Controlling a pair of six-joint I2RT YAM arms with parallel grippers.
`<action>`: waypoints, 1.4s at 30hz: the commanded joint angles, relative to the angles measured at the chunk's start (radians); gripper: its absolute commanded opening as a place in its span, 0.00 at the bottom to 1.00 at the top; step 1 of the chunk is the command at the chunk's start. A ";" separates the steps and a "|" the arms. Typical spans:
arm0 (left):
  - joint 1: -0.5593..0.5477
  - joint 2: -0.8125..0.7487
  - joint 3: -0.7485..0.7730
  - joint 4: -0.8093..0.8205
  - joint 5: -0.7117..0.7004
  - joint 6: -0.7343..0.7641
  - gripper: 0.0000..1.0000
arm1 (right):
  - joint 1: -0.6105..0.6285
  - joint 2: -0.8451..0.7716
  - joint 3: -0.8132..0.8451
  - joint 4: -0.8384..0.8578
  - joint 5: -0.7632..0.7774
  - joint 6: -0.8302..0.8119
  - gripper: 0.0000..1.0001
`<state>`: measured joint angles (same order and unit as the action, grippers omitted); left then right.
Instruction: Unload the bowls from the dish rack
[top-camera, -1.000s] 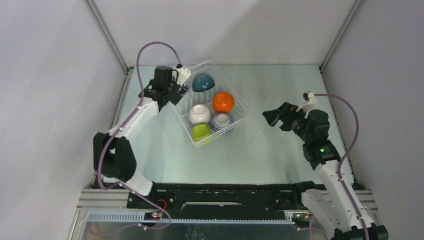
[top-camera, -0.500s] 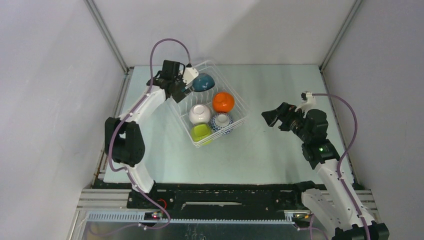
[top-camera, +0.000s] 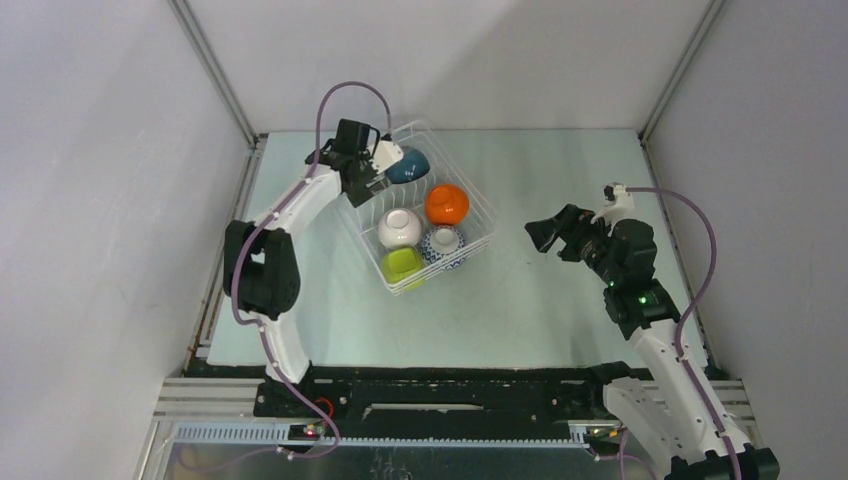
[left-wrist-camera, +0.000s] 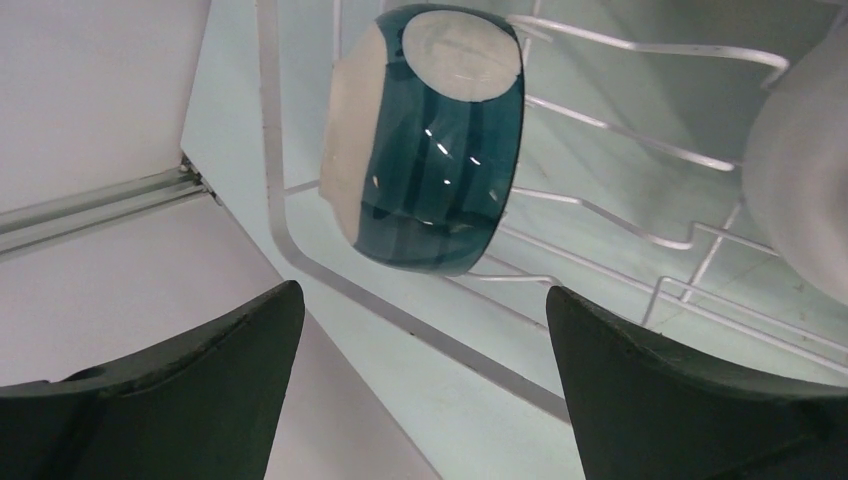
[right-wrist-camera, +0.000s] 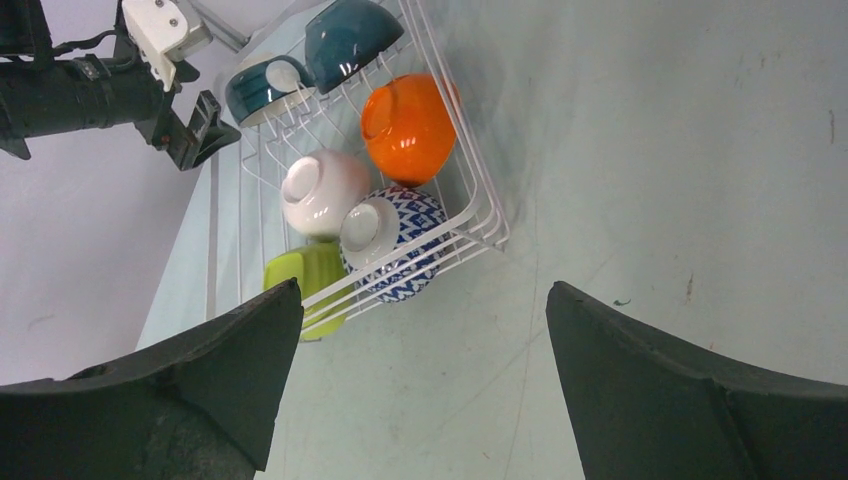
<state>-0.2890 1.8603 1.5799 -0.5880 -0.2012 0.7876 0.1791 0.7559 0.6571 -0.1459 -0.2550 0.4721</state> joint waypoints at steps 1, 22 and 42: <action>-0.007 0.037 0.081 0.010 -0.062 0.051 1.00 | 0.010 -0.007 0.012 0.029 0.023 -0.024 1.00; -0.079 0.085 -0.069 0.417 -0.296 0.170 0.96 | 0.017 -0.004 0.013 0.063 0.020 -0.020 1.00; -0.124 0.140 -0.271 0.934 -0.509 0.316 0.57 | 0.018 -0.001 0.022 0.064 0.008 -0.013 1.00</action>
<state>-0.4000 1.9888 1.3357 0.1516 -0.6487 1.0416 0.1871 0.7662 0.6571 -0.1123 -0.2451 0.4725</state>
